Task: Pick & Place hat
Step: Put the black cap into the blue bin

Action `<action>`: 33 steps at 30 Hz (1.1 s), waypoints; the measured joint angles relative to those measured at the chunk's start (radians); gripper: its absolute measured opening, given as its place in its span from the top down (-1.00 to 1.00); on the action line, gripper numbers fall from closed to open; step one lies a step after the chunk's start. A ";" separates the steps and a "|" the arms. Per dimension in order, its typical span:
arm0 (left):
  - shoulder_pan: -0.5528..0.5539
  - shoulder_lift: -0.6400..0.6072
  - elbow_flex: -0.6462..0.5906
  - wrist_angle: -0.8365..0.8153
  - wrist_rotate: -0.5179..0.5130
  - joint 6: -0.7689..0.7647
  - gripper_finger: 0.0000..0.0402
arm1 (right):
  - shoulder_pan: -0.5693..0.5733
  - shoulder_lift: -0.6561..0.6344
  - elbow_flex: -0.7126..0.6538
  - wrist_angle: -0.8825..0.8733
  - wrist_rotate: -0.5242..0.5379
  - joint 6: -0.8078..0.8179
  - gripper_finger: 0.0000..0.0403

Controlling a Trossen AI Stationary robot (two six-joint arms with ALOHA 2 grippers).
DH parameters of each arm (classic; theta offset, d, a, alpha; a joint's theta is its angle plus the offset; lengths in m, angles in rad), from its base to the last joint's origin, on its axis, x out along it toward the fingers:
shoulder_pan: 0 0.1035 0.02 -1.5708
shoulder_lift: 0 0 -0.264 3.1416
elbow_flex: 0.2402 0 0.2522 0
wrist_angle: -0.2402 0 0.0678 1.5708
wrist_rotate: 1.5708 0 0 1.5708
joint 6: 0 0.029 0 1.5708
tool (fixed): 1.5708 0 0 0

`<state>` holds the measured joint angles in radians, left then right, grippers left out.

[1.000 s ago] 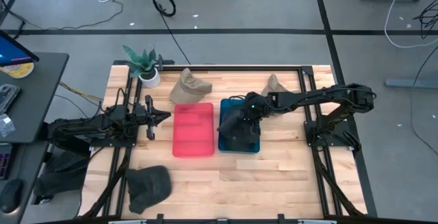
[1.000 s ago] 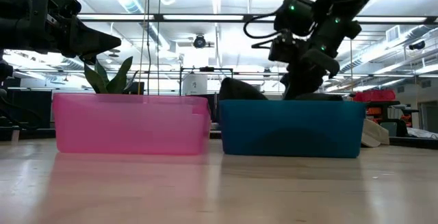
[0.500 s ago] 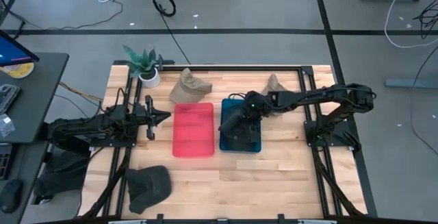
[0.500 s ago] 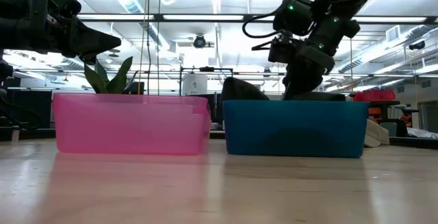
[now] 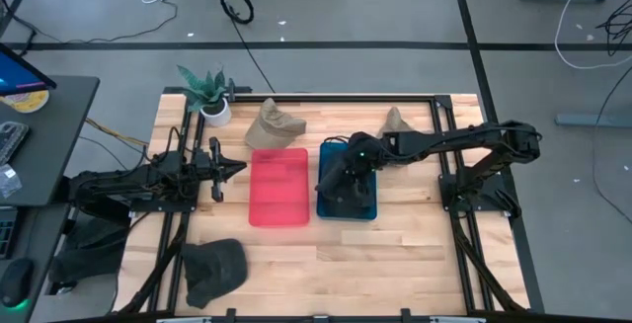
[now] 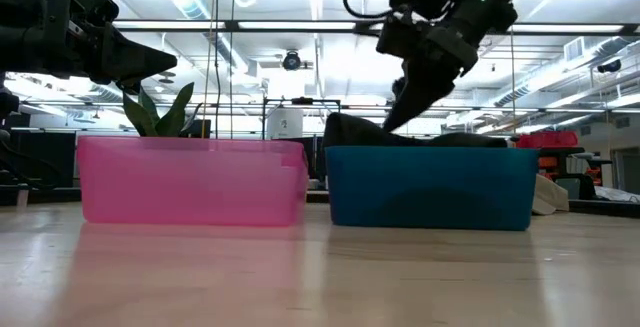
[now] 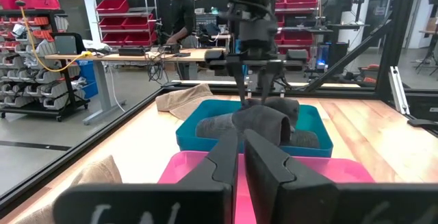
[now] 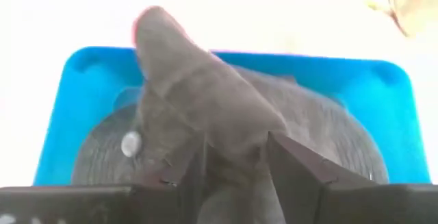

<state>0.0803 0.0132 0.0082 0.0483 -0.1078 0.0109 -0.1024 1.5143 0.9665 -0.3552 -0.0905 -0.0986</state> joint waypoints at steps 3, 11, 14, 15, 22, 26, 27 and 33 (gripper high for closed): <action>0.000 0.000 0.000 0.000 0.000 0.000 0.86 | 0.019 0.000 0.000 0.030 -0.001 -0.089 0.17; 0.000 0.000 0.000 0.000 0.000 0.000 0.86 | 0.075 0.001 0.000 0.137 -0.005 -0.226 0.16; 0.000 0.000 0.000 0.000 0.000 0.000 0.86 | 0.087 0.001 0.001 0.182 -0.004 -0.241 0.16; 0.000 0.000 0.000 0.000 0.000 0.000 0.86 | 0.090 0.003 0.001 0.189 -0.002 -0.243 0.16; 0.000 0.000 0.000 0.000 0.000 0.000 0.86 | 0.098 0.044 0.002 0.211 0.028 -0.243 0.16; 0.000 0.000 0.000 0.000 0.000 0.000 0.86 | 0.098 0.071 0.002 0.229 0.030 -0.251 0.16; 0.000 0.000 0.000 0.001 0.000 0.000 0.86 | 0.098 0.072 0.002 0.220 0.030 -0.250 0.16; 0.000 0.000 0.000 0.000 0.000 0.000 0.86 | 0.095 0.071 0.002 0.221 0.028 -0.197 0.16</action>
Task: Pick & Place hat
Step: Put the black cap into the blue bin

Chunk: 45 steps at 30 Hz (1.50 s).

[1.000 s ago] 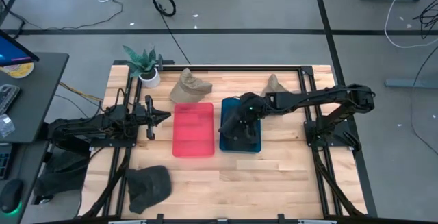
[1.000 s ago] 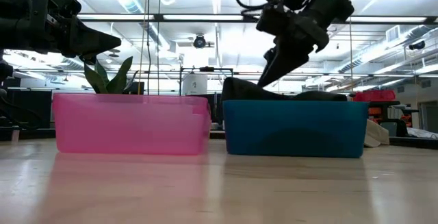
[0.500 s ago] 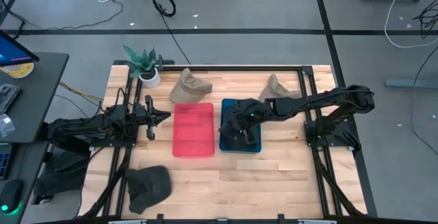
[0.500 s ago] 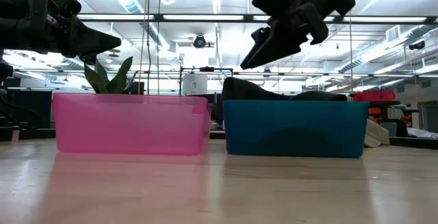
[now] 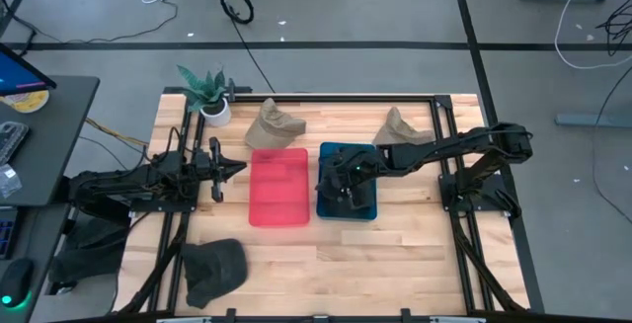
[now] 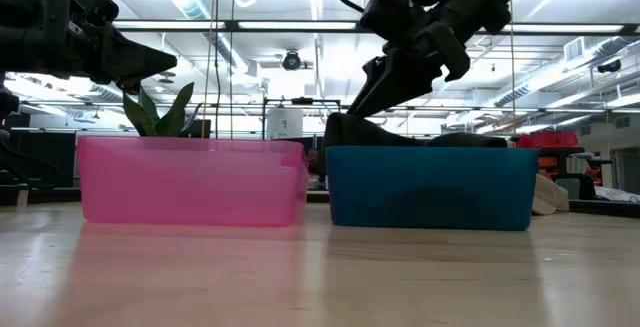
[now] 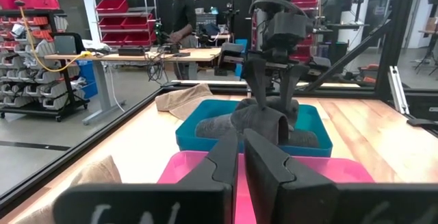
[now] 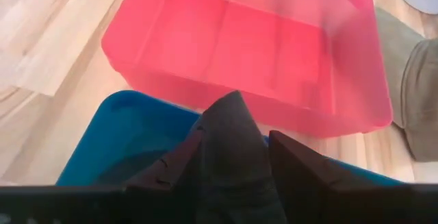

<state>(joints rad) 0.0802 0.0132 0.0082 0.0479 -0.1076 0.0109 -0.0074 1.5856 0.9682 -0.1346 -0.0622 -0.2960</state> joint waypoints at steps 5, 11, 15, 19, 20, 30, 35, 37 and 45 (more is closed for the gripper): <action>0.000 0.000 0.000 0.000 0.000 0.000 0.86 | 0.000 -0.001 0.000 -0.028 -0.004 0.002 0.30; 0.000 0.000 0.000 0.000 0.000 0.000 0.86 | 0.000 -0.001 0.000 -0.083 -0.009 0.000 0.67; 0.000 0.000 0.000 0.000 0.000 0.000 0.86 | -0.001 -0.001 0.000 -0.124 -0.074 -0.045 0.95; 0.000 0.000 0.000 0.000 0.000 0.000 0.86 | -0.001 -0.001 0.000 -0.124 -0.088 -0.024 0.94; 0.000 0.000 0.000 0.000 0.000 0.000 0.86 | -0.003 -0.001 0.000 -0.125 -0.092 -0.015 0.94; 0.000 0.000 0.000 0.000 0.000 0.000 0.86 | -0.031 0.035 0.000 -0.129 -0.174 0.057 0.98; 0.000 0.000 0.000 0.000 0.000 0.000 0.86 | -0.064 0.110 0.000 -0.126 -0.243 0.056 0.99; 0.000 0.000 0.000 0.000 0.000 0.000 0.86 | -0.074 0.128 0.000 -0.123 -0.261 0.056 0.99; 0.000 0.000 0.000 0.000 0.000 0.000 0.86 | -0.088 0.113 0.000 -0.119 -0.252 0.134 0.96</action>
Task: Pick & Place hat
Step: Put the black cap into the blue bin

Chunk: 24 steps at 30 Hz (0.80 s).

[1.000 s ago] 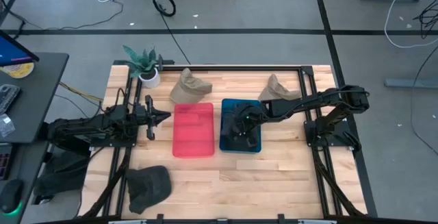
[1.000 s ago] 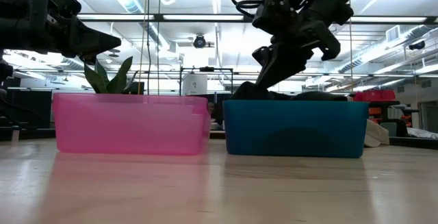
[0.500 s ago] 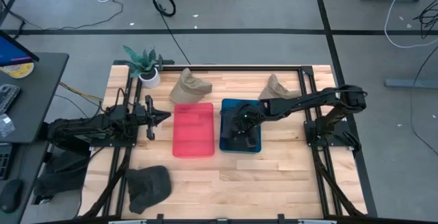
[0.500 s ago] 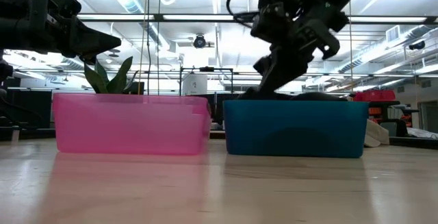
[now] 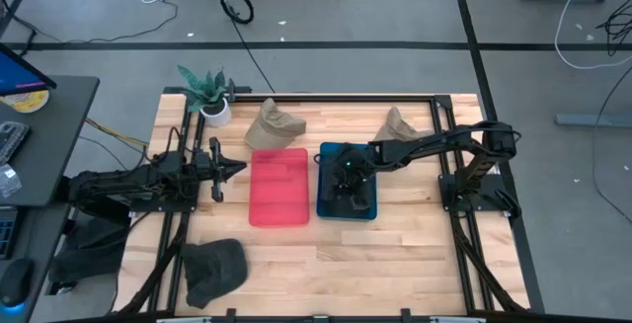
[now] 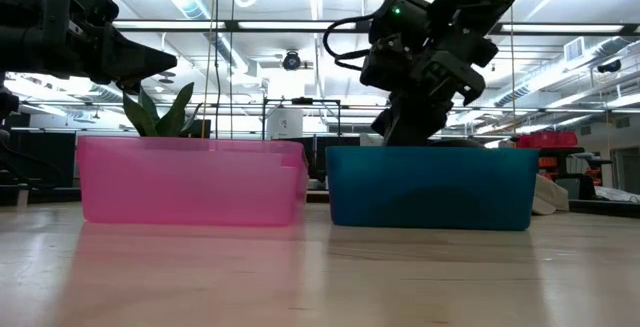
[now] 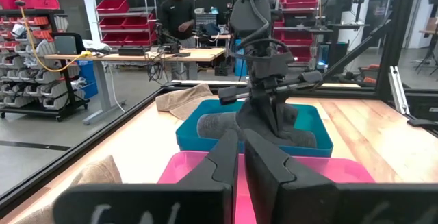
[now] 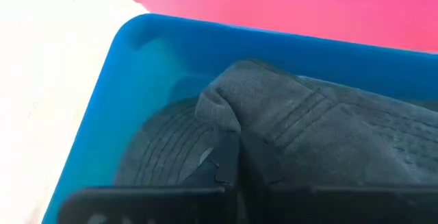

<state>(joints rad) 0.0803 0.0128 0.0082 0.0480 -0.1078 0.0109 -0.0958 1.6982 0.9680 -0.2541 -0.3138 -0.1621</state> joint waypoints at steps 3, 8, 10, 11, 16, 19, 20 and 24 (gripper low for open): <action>0.000 0.000 0.000 0.000 0.000 0.000 0.86 | 0.000 -0.014 0.000 0.002 0.003 0.005 0.96; 0.000 0.000 0.000 0.000 0.000 0.000 0.86 | 0.001 -0.062 -0.001 0.004 0.006 0.051 0.96; 0.000 0.000 0.000 0.000 0.000 0.000 0.86 | 0.001 -0.089 -0.001 0.004 0.006 0.051 0.96; 0.000 0.000 0.000 0.000 0.000 0.000 0.86 | 0.001 -0.103 -0.001 0.004 0.006 0.050 0.96; 0.000 0.000 0.000 0.000 0.000 0.000 0.86 | 0.001 -0.179 -0.001 0.006 0.006 0.105 0.95; 0.000 0.000 0.000 0.000 0.000 0.000 0.86 | -0.001 -0.235 -0.001 -0.011 0.006 0.155 0.95; 0.000 0.000 0.000 0.000 0.000 0.000 0.86 | -0.002 -0.256 -0.002 -0.015 0.005 0.154 0.95; 0.000 0.000 0.000 0.000 0.000 0.000 0.86 | -0.009 -0.346 -0.002 -0.022 0.036 0.106 0.95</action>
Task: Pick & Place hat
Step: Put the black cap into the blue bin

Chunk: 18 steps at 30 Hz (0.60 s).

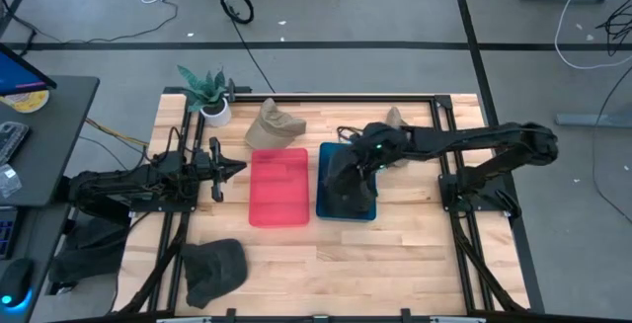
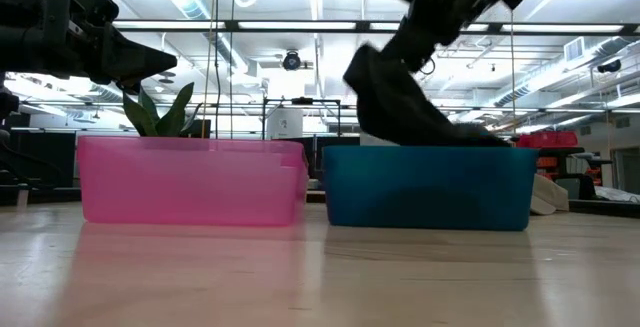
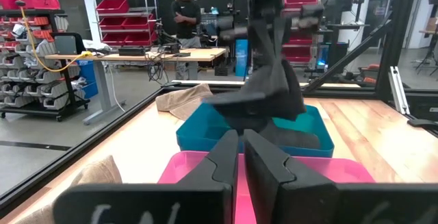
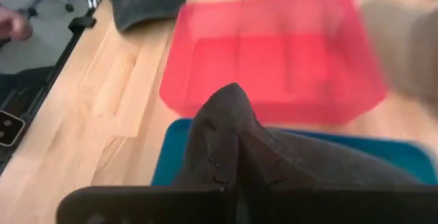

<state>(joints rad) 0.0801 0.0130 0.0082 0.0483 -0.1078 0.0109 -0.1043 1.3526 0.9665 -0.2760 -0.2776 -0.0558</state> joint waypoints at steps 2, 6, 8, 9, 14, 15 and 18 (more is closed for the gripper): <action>0.000 0.000 0.000 0.000 0.000 0.000 0.86 | -0.006 -0.046 0.000 -0.008 0.025 -0.027 0.95; 0.000 0.000 0.000 0.000 0.000 0.000 0.86 | -0.011 -0.104 0.000 0.000 0.043 0.031 0.95; 0.000 0.000 0.000 0.000 0.000 0.000 0.86 | -0.010 -0.110 0.000 -0.003 0.042 0.052 0.95; 0.000 0.000 0.000 0.000 0.000 0.000 0.86 | -0.006 -0.109 0.000 -0.004 0.042 0.052 0.95; 0.000 0.000 0.000 0.000 0.000 0.000 0.86 | 0.011 -0.085 -0.016 -0.012 0.042 0.070 0.95; 0.000 0.000 0.000 0.000 0.000 0.000 0.86 | 0.016 -0.078 -0.023 -0.009 0.042 0.071 0.95; 0.000 0.000 0.000 0.000 0.000 0.000 0.86 | 0.025 -0.063 -0.049 -0.005 0.041 0.050 0.95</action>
<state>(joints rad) 0.0801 0.0128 0.0082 0.0483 -0.1078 0.0109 -0.0793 1.2894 0.9178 -0.2806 -0.2363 -0.0056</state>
